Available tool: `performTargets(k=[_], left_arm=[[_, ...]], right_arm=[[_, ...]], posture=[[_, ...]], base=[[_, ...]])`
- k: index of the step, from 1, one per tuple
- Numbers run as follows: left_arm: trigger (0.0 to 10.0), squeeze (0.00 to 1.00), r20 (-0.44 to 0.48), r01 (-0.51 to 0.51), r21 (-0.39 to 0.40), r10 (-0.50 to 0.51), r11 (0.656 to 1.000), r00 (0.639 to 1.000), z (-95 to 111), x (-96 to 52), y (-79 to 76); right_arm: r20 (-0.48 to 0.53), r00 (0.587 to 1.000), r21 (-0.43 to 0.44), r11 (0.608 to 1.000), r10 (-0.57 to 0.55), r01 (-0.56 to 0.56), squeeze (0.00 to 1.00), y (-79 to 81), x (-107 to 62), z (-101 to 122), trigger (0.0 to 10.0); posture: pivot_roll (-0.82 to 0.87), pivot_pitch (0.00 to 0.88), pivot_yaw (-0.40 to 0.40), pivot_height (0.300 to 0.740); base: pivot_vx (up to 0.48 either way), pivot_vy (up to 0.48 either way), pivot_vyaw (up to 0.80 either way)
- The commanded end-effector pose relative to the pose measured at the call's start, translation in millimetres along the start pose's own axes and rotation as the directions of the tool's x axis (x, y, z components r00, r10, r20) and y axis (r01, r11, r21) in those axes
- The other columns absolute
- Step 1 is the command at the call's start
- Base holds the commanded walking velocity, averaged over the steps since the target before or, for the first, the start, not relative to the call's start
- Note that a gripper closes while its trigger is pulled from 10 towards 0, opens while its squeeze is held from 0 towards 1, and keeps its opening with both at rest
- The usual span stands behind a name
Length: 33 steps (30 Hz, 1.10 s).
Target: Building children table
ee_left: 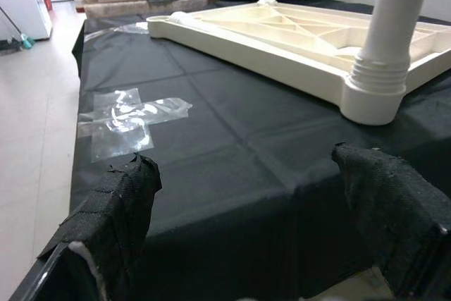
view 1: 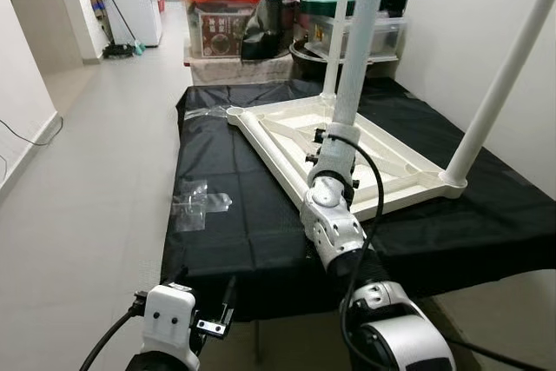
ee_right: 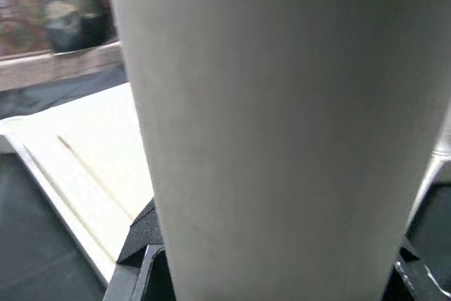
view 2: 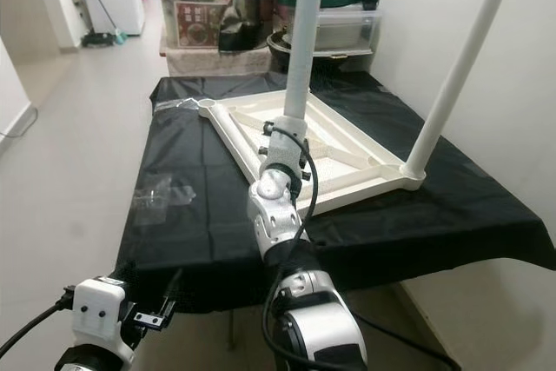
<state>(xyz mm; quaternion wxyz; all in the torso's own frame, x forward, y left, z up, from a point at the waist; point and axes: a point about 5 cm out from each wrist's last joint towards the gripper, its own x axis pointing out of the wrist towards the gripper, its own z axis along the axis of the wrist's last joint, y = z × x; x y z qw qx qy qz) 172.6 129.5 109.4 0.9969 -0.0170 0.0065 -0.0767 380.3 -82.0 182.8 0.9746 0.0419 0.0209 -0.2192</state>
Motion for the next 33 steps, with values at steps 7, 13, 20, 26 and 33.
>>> performTargets(k=[7, 13, 20, 26, 33], left_arm=[[10.0, 0.0, 0.0, 0.021, 0.012, -0.021, 1.0, 1.0, 2, 2.0, -5.3], [10.0, 0.0, -0.003, 0.027, 0.014, -0.027, 1.0, 1.0, 1, 2.7, -6.0], [10.0, 0.0, -0.007, 0.034, 0.014, -0.034, 0.999, 0.999, 0, 2.0, -7.8], [10.0, 0.0, -0.008, 0.034, 0.015, -0.034, 0.999, 0.999, -1, 2.5, -7.4], [10.0, 0.0, -0.007, 0.038, 0.017, -0.038, 0.999, 0.999, -1, 4.0, -7.4]], right_arm=[[-0.204, 0.978, 0.089, 0.994, -0.047, 0.067, 0.0, 8.3, -14.2, -31, 3.1], [-0.149, 0.985, 0.088, 0.994, 0.083, -0.071, 0.0, 18.6, -16.0, -26, 10.0], [-0.093, 0.988, 0.061, 0.992, 0.119, -0.114, 1.0, 13.9, -10.1, -21, 10.0], [-0.033, 0.98, 0.071, 0.978, 0.198, -0.195, 0.0, 9.9, -3.4, -14, 10.0], [0.029, 0.889, 0.122, 0.881, 0.458, -0.458, 0.0, 5.2, 7.3, -8, 10.0]], posture=[[0.08, 0.015, -0.015, 0.74], [0.07, 0.015, -0.014, 0.74], [0.07, 0.013, -0.01, 0.74], [0.07, 0.009, -0.008, 0.74], [0.06, 0.001, -0.007, 0.74]], base=[[0.0, 0.0, 0.0], [0.0, 0.0, 0.0], [0.0, 0.0, 0.0], [0.0, 0.0, 0.0], [0.0, 0.0, 0.0]])
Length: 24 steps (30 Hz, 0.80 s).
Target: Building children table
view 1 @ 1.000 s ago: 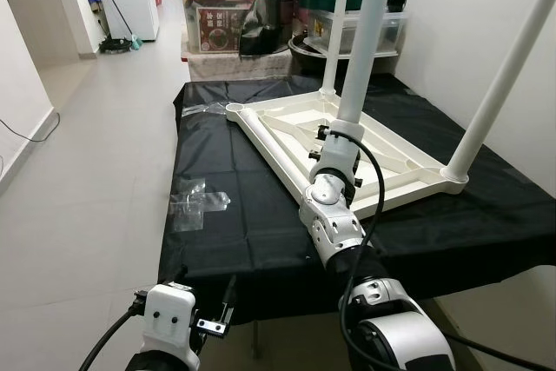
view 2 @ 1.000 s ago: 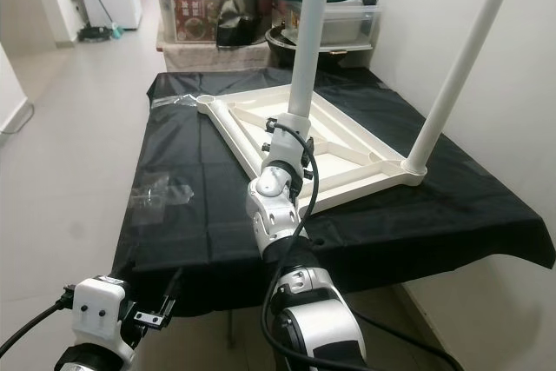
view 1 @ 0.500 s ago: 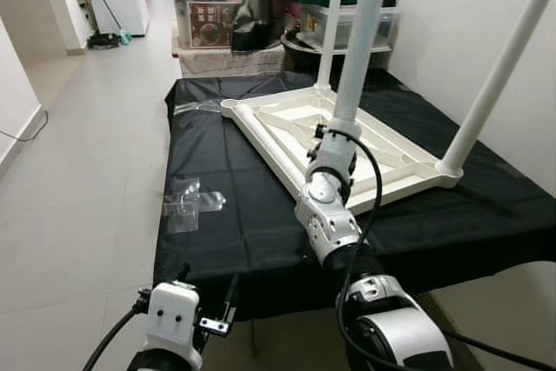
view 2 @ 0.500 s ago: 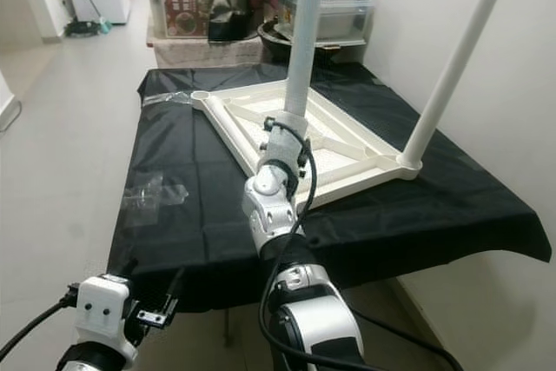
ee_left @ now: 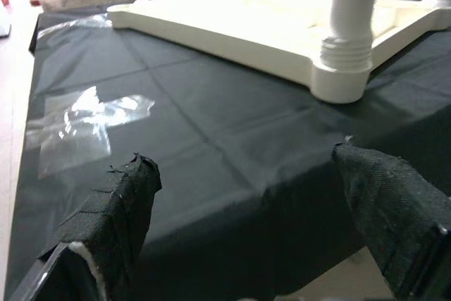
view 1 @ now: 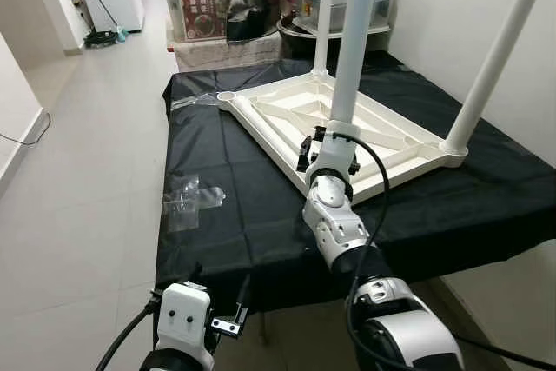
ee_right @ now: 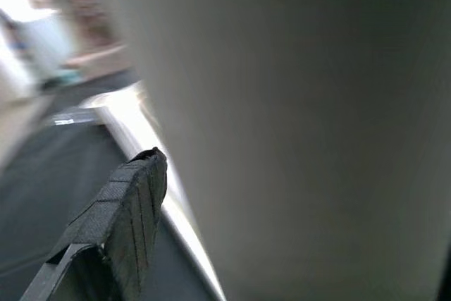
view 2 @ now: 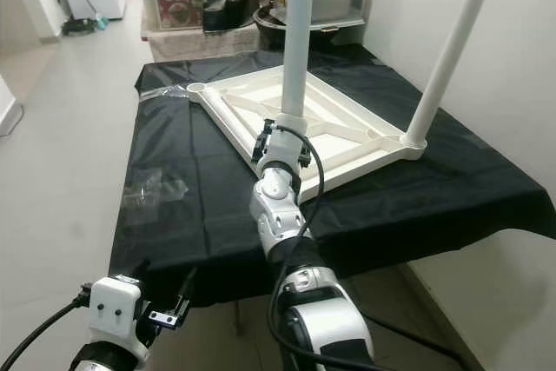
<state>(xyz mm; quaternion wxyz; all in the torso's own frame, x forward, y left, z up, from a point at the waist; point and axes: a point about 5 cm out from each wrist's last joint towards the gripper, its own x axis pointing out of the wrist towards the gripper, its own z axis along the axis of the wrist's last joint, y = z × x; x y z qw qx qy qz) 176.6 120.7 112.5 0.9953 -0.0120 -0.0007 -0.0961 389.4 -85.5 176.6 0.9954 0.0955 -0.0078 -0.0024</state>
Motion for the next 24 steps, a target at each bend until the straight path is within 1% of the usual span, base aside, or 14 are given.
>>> performTargets(k=[1, 9, 10, 12, 13, 14, 15, 16, 17, 18, 19, 21, 22, 24], left_arm=[[10.0, 0.0, -0.02, 0.0, 0.005, 0.0, 1.0, 1.0, -4, -1.2, 0.7], [10.0, 0.0, -0.02, 0.002, 0.007, -0.002, 1.0, 1.0, -5, -1.0, 0.3], [10.0, 0.0, -0.017, 0.004, 0.005, -0.004, 1.0, 1.0, -5, -1.0, 0.0], [10.0, 0.0, 0.014, 0.026, 0.002, -0.026, 1.0, 1.0, -1, -1.0, -3.3], [10.0, 0.0, 0.014, 0.026, 0.002, -0.026, 1.0, 1.0, -1, -1.0, -3.3], [10.0, 0.0, 0.031, 0.038, 0.001, -0.038, 0.999, 0.999, 2, -1.0, -5.0], [10.0, 0.0, 0.031, 0.038, 0.001, -0.038, 0.999, 0.999, 2, -1.0, -5.0], [10.0, 0.0, 0.055, 0.068, -0.003, -0.068, 0.998, 0.996, 5, -0.9, -9.0], [10.0, 0.0, 0.055, 0.068, -0.003, -0.068, 0.998, 0.996, 5, -0.9, -9.0], [10.0, 0.0, 0.081, 0.099, -0.001, -0.098, 0.995, 0.992, 10, -0.4, -13.9], [10.0, 0.0, 0.081, 0.099, -0.001, -0.098, 0.995, 0.992, 10, -0.4, -13.9], [10.0, 0.0, 0.116, 0.151, 0.006, -0.151, 0.989, 0.982, 17, 1.1, -23.3], [10.0, 0.0, 0.116, 0.151, 0.006, -0.151, 0.989, 0.982, 17, 1.1, -23.3], [10.0, 0.0, 0.12, 0.159, 0.01, -0.159, 0.987, 0.98, 17, 1.1, -25.2]], right_arm=[[-0.003, 0.995, 0.043, 0.994, 0.104, -0.104, 0.0, 1.6, 0.7, -1, 10.0], [0.026, 0.963, -0.001, 0.963, 0.269, -0.269, 0.0, -11.2, 3.3, 5, 10.0], [0.027, 0.942, -0.015, 0.942, 0.335, -0.335, 0.0, -13.0, 3.3, 7, 10.0], [0.008, 0.859, -0.041, 0.858, 0.512, -0.512, 0.0, -12.0, 1.1, 10, 10.0], [0.008, 0.859, -0.041, 0.858, 0.512, -0.512, 0.0, -12.0, 1.1, 10, 10.0], [-0.004, 0.819, -0.046, 0.818, 0.573, -0.573, 0.0, -11.4, -0.1, 11, 10.0], [-0.004, 0.819, -0.046, 0.818, 0.573, -0.573, 0.0, -11.4, -0.1, 11, 10.0], [-0.021, 0.78, -0.048, 0.778, 0.626, -0.626, 0.0, -10.2, -1.2, 11, 10.0], [-0.021, 0.78, -0.048, 0.778, 0.626, -0.626, 0.0, -10.2, -1.2, 11, 10.0], [-0.047, 0.731, -0.038, 0.731, 0.68, -0.682, 0.0, -8.2, -2.3, 10, 10.0], [-0.047, 0.731, -0.038, 0.731, 0.68, -0.682, 0.0, -8.2, -2.3, 10, 10.0], [-0.12, 0.598, -0.013, 0.601, 0.792, -0.799, 0.0, 0.5, -7.1, 4, 10.0], [-0.12, 0.598, -0.013, 0.601, 0.792, -0.799, 0.0, 0.5, -7.1, 4, 10.0], [-0.188, 0.473, 0.012, 0.484, 0.861, -0.875, 0.0, 9.3, -12.6, -3, 10.0]], posture=[[0.06, 0.001, -0.007, 0.74], [0.06, 0.0, -0.005, 0.74], [0.06, 0.0, -0.005, 0.74], [0.06, 0.0, -0.004, 0.74], [0.06, 0.0, -0.004, 0.74], [0.06, 0.0, -0.004, 0.74], [0.06, 0.0, -0.004, 0.74], [0.06, 0.0, -0.005, 0.74], [0.06, 0.0, -0.005, 0.74], [0.06, 0.0, -0.005, 0.74], [0.06, 0.0, -0.005, 0.74], [0.07, 0.0, -0.01, 0.74], [0.07, 0.0, -0.01, 0.74], [0.07, 0.0, -0.01, 0.74]], base=[[0.0, 0.0, 0.0], [0.0, 0.0, 0.0], [0.0, 0.0, 0.0], [0.0, 0.0, 0.0], [0.0, 0.0, 0.0], [0.0, 0.0, 0.0], [0.0, 0.0, 0.0], [0.0, 0.0, 0.0], [0.0, 0.0, 0.0], [0.0, 0.0, 0.0], [0.0, 0.0, 0.0], [0.0, 0.0, 0.0], [0.0, 0.0, 0.0], [0.0, 0.0, 0.0]])
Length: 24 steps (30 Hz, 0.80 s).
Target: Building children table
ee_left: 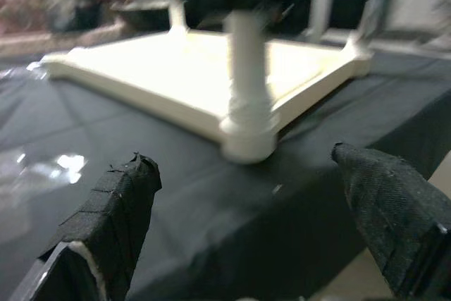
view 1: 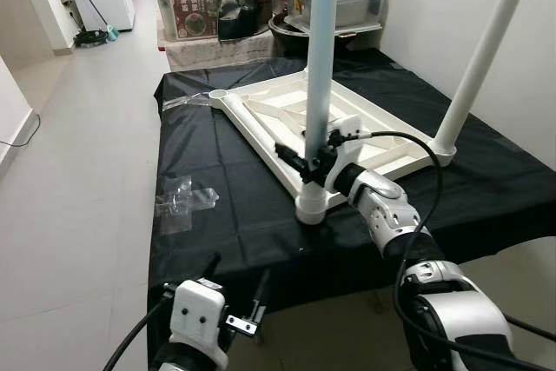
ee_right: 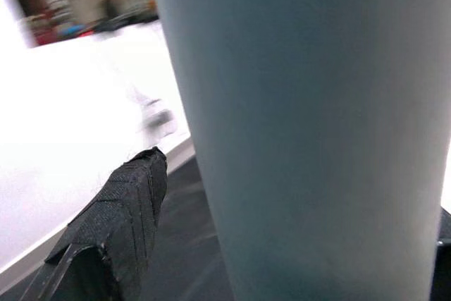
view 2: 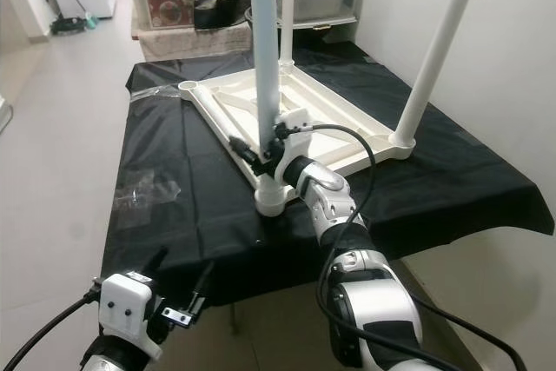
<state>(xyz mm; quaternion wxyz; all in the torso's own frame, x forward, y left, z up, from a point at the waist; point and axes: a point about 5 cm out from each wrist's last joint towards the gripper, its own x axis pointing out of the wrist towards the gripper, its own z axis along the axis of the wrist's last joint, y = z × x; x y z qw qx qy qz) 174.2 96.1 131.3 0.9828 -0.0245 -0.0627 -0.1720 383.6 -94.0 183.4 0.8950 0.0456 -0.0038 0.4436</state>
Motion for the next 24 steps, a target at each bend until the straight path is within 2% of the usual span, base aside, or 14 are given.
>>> performTargets(k=[1, 3, 4, 7, 9, 13, 14, 16, 19, 20, 22, 24], left_arm=[[10.0, 0.0, -0.005, 0.006, 0.013, -0.006, 1.0, 1.0, -1, -1.5, -0.4], [10.0, 0.0, -0.008, 0.0, 0.014, 0.0, 1.0, 1.0, -2, -2.1, 0.2], [10.0, 0.0, -0.008, 0.0, 0.014, 0.0, 1.0, 1.0, -2, -2.1, 0.2], [10.0, 0.0, -0.004, -0.001, 0.014, 0.001, 1.0, 1.0, -2, -2.3, 0.5], [10.0, 0.0, 0.0, -0.001, 0.012, 0.001, 1.0, 1.0, -2, -2.1, 0.4], [10.0, 0.0, -0.001, -0.001, 0.011, 0.001, 1.0, 1.0, -2, -2.1, 0.0], [10.0, 0.0, -0.002, -0.003, 0.012, 0.003, 1.0, 1.0, -2, -1.8, -0.4], [10.0, 0.0, -0.002, -0.004, 0.012, 0.004, 1.0, 1.0, -2, -1.6, -0.5], [10.0, 0.0, -0.009, -0.015, 0.019, 0.015, 1.0, 1.0, -2, -2.8, 1.3], [10.0, 0.0, -0.009, -0.015, 0.019, 0.015, 1.0, 1.0, -2, -2.8, 1.3], [10.0, 0.0, -0.011, -0.016, 0.022, 0.016, 1.0, 1.0, -3, -2.9, 2.0], [10.0, 0.0, -0.011, -0.016, 0.022, 0.016, 1.0, 1.0, -3, -2.8, 2.1]], right_arm=[[-0.072, 0.987, 0.02, 0.989, 0.147, -0.146, 0.0, 15.8, 9.9, -10, 10.0], [-0.114, 0.962, 0.029, 0.968, 0.25, -0.248, 0.0, 22.7, 12.2, -13, 10.0], [-0.114, 0.962, 0.029, 0.968, 0.25, -0.248, 0.0, 22.7, 12.2, -13, 10.0], [-0.145, 0.928, 0.038, 0.939, 0.344, -0.342, 0.0, 28.4, 13.3, -15, 10.0], [-0.163, 0.914, 0.026, 0.927, 0.373, -0.374, 0.0, 31.9, 16.6, -14, 10.0], [-0.167, 0.915, 0.014, 0.928, 0.368, -0.371, 0.0, 32.1, 18.5, -12, 10.0], [-0.16, 0.925, -0.002, 0.937, 0.344, -0.348, 0.0, 31.5, 20.4, -11, 0.0], [-0.156, 0.933, -0.016, 0.944, 0.324, -0.33, 0.0, 31.0, 21.7, -10, 0.0], [-0.124, 0.972, -0.061, 0.976, 0.202, -0.21, 0.0, 25.2, 23.6, -9, 0.0], [-0.124, 0.972, -0.061, 0.976, 0.202, -0.21, 0.0, 25.2, 23.6, -9, 0.0], [-0.09, 0.988, -0.058, 0.99, 0.122, -0.128, 0.0, 19.7, 20.9, -10, 0.0], [-0.082, 0.991, -0.056, 0.992, 0.107, -0.112, 0.0, 18.5, 20.1, -10, 0.0]], posture=[[0.07, 0.0, -0.01, 0.74], [0.07, 0.0, -0.01, 0.74], [0.07, 0.0, -0.01, 0.74], [0.07, 0.0, -0.01, 0.74], [0.07, 0.0, -0.01, 0.74], [0.08, 0.0, -0.017, 0.74], [0.09, 0.0, -0.021, 0.74], [0.09, 0.0, -0.021, 0.74], [0.09, 0.0, -0.021, 0.74], [0.09, 0.0, -0.021, 0.74], [0.08, 0.0, -0.021, 0.74], [0.08, 0.0, -0.021, 0.74]], base=[[0.0, 0.0, 0.0], [0.0, 0.0, 0.0], [0.0, 0.0, 0.0], [0.0, 0.0, 0.0], [0.0, 0.0, 0.0], [0.0, 0.0, 0.0], [0.0, 0.0, 0.0], [0.0, 0.0, 0.0], [0.0, 0.0, 0.0], [0.0, 0.0, 0.0], [0.0, 0.0, 0.0], [0.0, 0.0, 0.0]])
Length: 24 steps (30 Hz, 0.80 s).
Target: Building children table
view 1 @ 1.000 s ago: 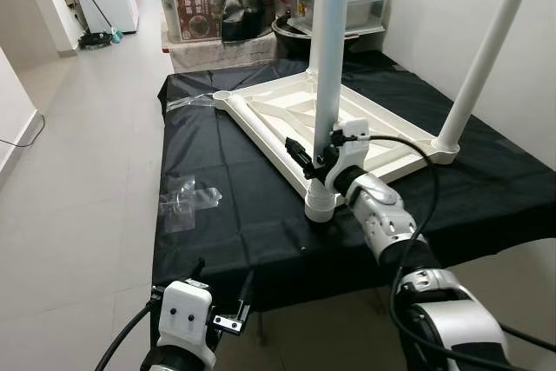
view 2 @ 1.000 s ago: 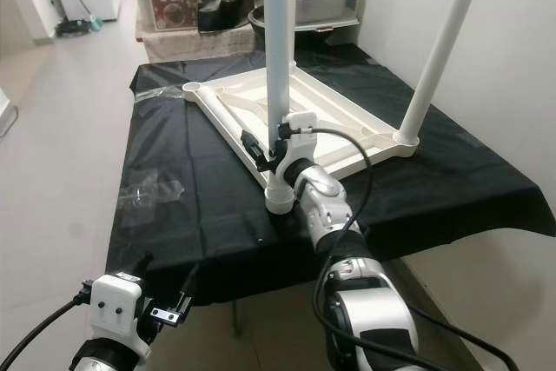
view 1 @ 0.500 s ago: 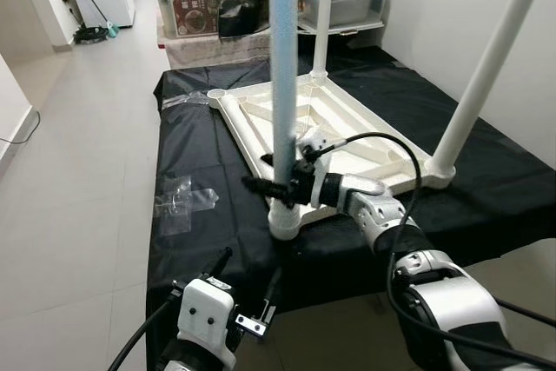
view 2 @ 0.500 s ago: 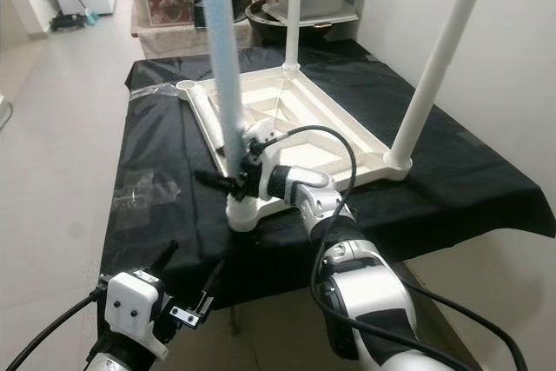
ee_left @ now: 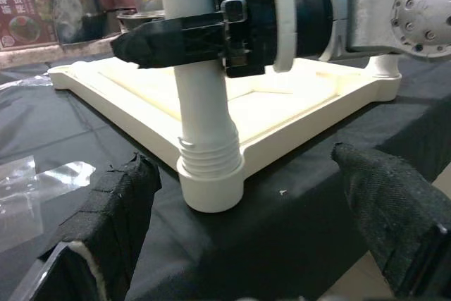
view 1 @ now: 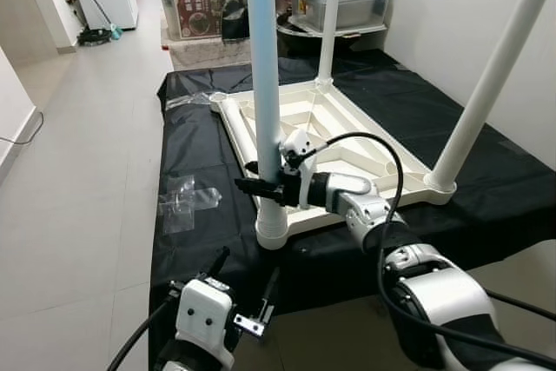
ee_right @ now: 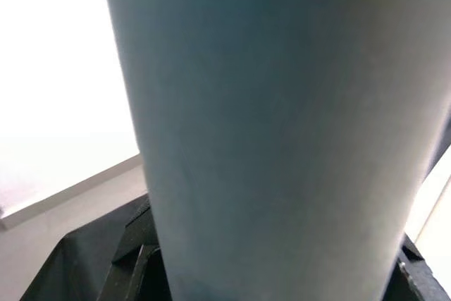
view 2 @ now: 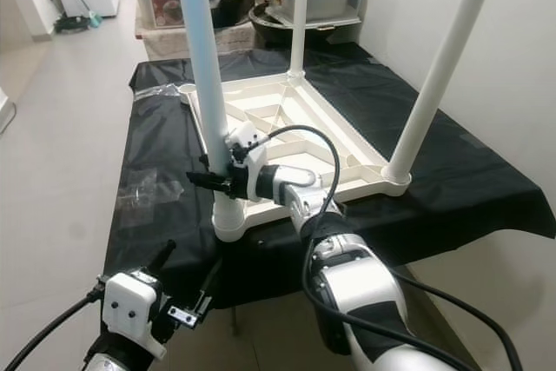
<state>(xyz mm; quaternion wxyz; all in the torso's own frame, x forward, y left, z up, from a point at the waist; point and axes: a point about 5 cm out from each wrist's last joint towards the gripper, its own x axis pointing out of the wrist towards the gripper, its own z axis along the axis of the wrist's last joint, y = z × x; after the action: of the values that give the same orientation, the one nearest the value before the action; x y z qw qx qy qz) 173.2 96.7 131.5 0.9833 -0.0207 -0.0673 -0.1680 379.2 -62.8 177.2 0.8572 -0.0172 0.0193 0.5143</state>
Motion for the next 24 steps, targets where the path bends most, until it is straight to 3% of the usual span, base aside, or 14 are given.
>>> performTargets(k=[1, 4, 8, 9, 13, 14, 16, 17, 18, 19, 20, 21, 23, 24], left_arm=[[10.0, 0.0, -0.02, -0.011, 0.014, 0.011, 1.0, 1.0, -3, -1.6, 2.5], [10.0, 0.0, -0.022, -0.014, 0.016, 0.014, 1.0, 1.0, -4, -1.6, 3.2], [10.0, 0.0, -0.024, -0.023, 0.022, 0.023, 0.999, 0.999, -4, -1.3, 4.9], [10.0, 0.0, -0.024, -0.023, 0.022, 0.023, 0.999, 0.999, -4, -1.3, 4.9], [10.0, 0.0, -0.027, -0.027, 0.025, 0.028, 0.999, 0.999, -5, -0.9, 5.9], [10.0, 0.0, -0.028, -0.029, 0.026, 0.03, 0.999, 0.999, -5, -0.7, 6.2], [10.0, 0.0, -0.029, -0.034, 0.03, 0.035, 0.999, 0.999, -5, -0.5, 6.9], [10.0, 0.0, -0.03, -0.035, 0.031, 0.036, 0.999, 0.999, -6, -0.4, 6.9], [10.0, 0.0, -0.03, -0.035, 0.031, 0.036, 0.999, 0.999, -6, -0.4, 6.9], [10.0, 0.0, -0.031, -0.037, 0.033, 0.038, 0.999, 0.999, -6, -0.4, 7.0], [10.0, 0.0, -0.031, -0.038, 0.034, 0.039, 0.999, 0.999, -6, -0.4, 7.0], [10.0, 0.0, -0.031, -0.038, 0.034, 0.039, 0.999, 0.999, -6, -0.4, 7.0], [10.0, 0.0, -0.033, -0.041, 0.037, 0.042, 0.998, 0.999, -6, -0.5, 7.4], [10.0, 0.0, -0.033, -0.041, 0.037, 0.042, 0.998, 0.999, -6, -0.5, 7.4]], right_arm=[[0.032, 0.995, 0.029, 0.995, -0.091, 0.09, 0.0, -3.9, -4.4, -6, 0.0], [0.035, 0.987, 0.032, 0.988, -0.155, 0.154, 0.0, -5.8, -6.7, -11, 0.0], [0.038, 0.931, 0.045, 0.931, -0.363, 0.361, 0.0, -8.4, -14.0, -29, 0.0], [0.038, 0.931, 0.045, 0.931, -0.363, 0.361, 0.0, -8.4, -14.0, -29, 0.0], [0.039, 0.87, 0.024, 0.871, -0.491, 0.49, 0.0, -8.3, -18.7, -38, 0.0], [0.037, 0.831, -0.001, 0.832, -0.554, 0.555, 0.0, -9.6, -21.7, -40, 0.0], [0.006, 0.652, -0.002, 0.652, -0.758, 0.758, 0.0, -17.2, -31.8, -47, 0.0], [-0.008, 0.581, -0.001, 0.581, -0.814, 0.814, 0.0, -19.2, -35.4, -48, 0.0], [-0.008, 0.581, -0.001, 0.581, -0.814, 0.814, 0.0, -19.2, -35.4, -48, 0.0], [-0.036, 0.479, 0.037, 0.477, -0.877, 0.878, 0.0, -19.8, -37.4, -51, 0.0], [-0.058, 0.418, 0.061, 0.414, -0.907, 0.908, 0.0, -19.4, -38.1, -52, 0.0], [-0.058, 0.418, 0.061, 0.414, -0.907, 0.908, 0.0, -19.4, -38.1, -52, 0.0], [-0.114, 0.279, 0.12, 0.265, -0.954, 0.957, 0.0, -16.0, -36.1, -53, 0.0], [-0.114, 0.279, 0.12, 0.265, -0.954, 0.957, 0.0, -16.0, -36.1, -53, 0.0]], posture=[[0.08, 0.0, -0.016, 0.74], [0.08, 0.0, -0.016, 0.74], [0.07, 0.0, -0.015, 0.74], [0.07, 0.0, -0.015, 0.74], [0.07, 0.0, -0.011, 0.74], [0.07, 0.0, -0.011, 0.74], [0.07, 0.0, -0.011, 0.74], [0.07, 0.0, -0.013, 0.74], [0.07, 0.0, -0.013, 0.74], [0.07, 0.0, -0.013, 0.74], [0.07, 0.0, -0.013, 0.74], [0.07, 0.0, -0.013, 0.74], [0.07, 0.0, -0.013, 0.74], [0.07, 0.0, -0.013, 0.74]], base=[[0.0, 0.0, 0.0], [0.0, 0.0, 0.0], [0.0, 0.0, 0.0], [0.0, 0.0, 0.0], [0.0, 0.0, 0.0], [0.0, 0.0, 0.0], [0.0, 0.0, 0.0], [0.0, 0.0, 0.0], [0.0, 0.0, 0.0], [0.0, 0.0, 0.0], [0.0, 0.0, 0.0], [0.0, 0.0, 0.0], [0.0, 0.0, 0.0], [0.0, 0.0, 0.0]])
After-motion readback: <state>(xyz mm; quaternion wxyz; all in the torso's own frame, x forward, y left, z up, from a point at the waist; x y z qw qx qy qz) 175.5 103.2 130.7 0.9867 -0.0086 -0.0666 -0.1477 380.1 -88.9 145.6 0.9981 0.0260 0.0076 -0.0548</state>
